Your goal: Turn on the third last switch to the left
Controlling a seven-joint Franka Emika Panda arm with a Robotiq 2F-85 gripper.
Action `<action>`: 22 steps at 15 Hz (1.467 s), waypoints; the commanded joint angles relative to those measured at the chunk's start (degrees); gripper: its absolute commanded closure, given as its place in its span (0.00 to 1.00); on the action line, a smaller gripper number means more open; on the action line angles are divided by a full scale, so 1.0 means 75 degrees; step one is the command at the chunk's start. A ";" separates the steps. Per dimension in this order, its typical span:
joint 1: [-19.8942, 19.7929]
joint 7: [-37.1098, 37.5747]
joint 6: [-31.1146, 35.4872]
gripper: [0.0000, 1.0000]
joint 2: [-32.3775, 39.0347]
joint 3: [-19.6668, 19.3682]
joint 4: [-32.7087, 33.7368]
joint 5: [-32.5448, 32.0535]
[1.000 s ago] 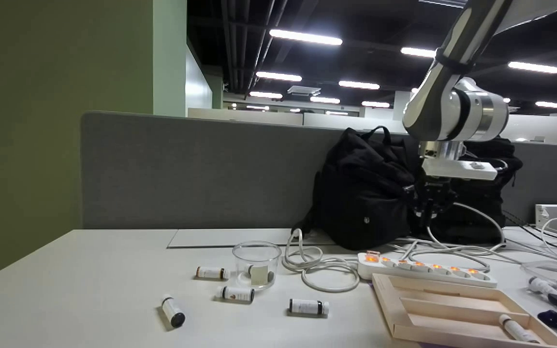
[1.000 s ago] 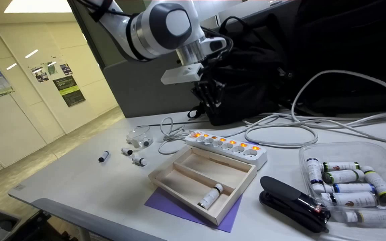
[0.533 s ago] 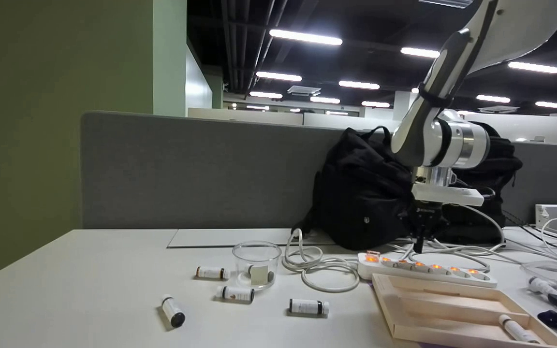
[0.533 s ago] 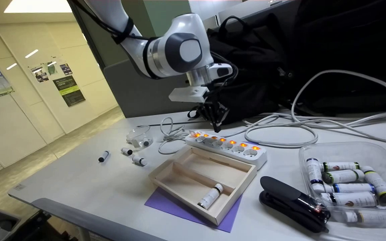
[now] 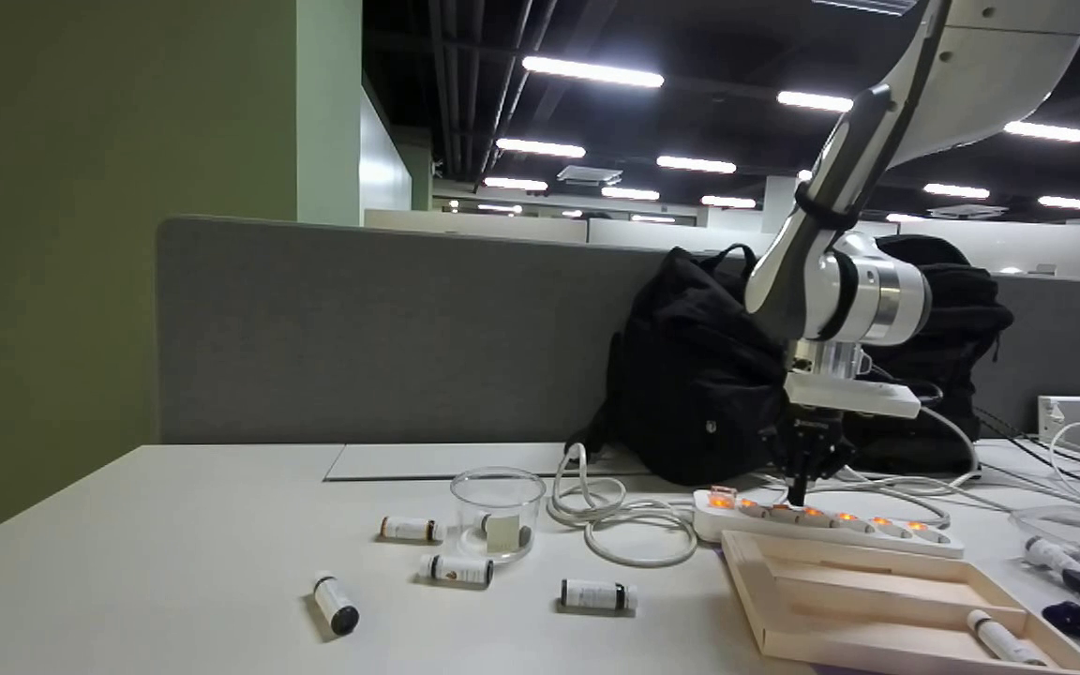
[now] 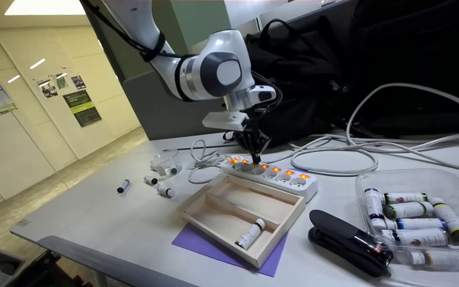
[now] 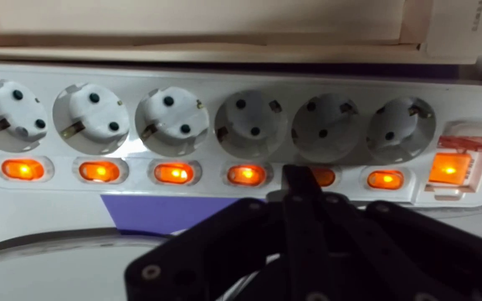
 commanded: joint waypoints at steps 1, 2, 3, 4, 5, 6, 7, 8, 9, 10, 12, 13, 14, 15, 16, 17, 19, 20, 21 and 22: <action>-0.0037 -0.0034 -0.0144 1.00 0.0120 0.0084 0.0263 0.0119; -0.0021 -0.0029 -0.0121 1.00 0.0137 0.0080 0.0266 0.0104; -0.0012 -0.0026 -0.0122 1.00 0.0155 0.0077 0.0274 0.0096; -0.0008 -0.0029 -0.0098 1.00 0.0172 0.0073 0.0273 0.0090; -0.0010 -0.0037 -0.0072 1.00 0.0200 0.0068 0.0274 0.0085; -0.0011 -0.0034 -0.0056 1.00 0.0227 0.0057 0.0277 0.0081; -0.0013 -0.0032 -0.0021 1.00 0.0270 0.0044 0.0281 0.0077; -0.0033 -0.0047 0.0000 1.00 0.0313 0.0053 0.0292 0.0086; -0.0040 -0.0044 -0.0018 1.00 0.0335 0.0049 0.0305 0.0089; -0.0040 -0.0034 -0.0019 1.00 0.0363 0.0040 0.0313 0.0088; -0.0062 -0.0020 -0.0042 1.00 0.0443 0.0033 0.0342 0.0107; -0.0100 -0.0031 -0.0094 1.00 0.0498 0.0052 0.0372 0.0139; -0.0152 -0.0050 -0.0165 1.00 0.0563 0.0080 0.0411 0.0189; -0.0214 -0.0063 -0.0275 1.00 0.0648 0.0112 0.0471 0.0273; -0.0317 -0.0092 -0.0491 1.00 0.0766 0.0170 0.0581 0.0399; -0.0360 -0.0076 -0.0637 1.00 0.0861 0.0171 0.0691 0.0486; -0.0416 -0.0061 -0.0871 1.00 0.1022 0.0150 0.0891 0.0623; -0.0427 -0.0086 -0.0971 1.00 0.1081 0.0142 0.0964 0.0658; -0.0424 -0.0104 -0.1073 1.00 0.1124 0.0130 0.1031 0.0681; -0.0413 -0.0121 -0.1173 1.00 0.1154 0.0121 0.1083 0.0677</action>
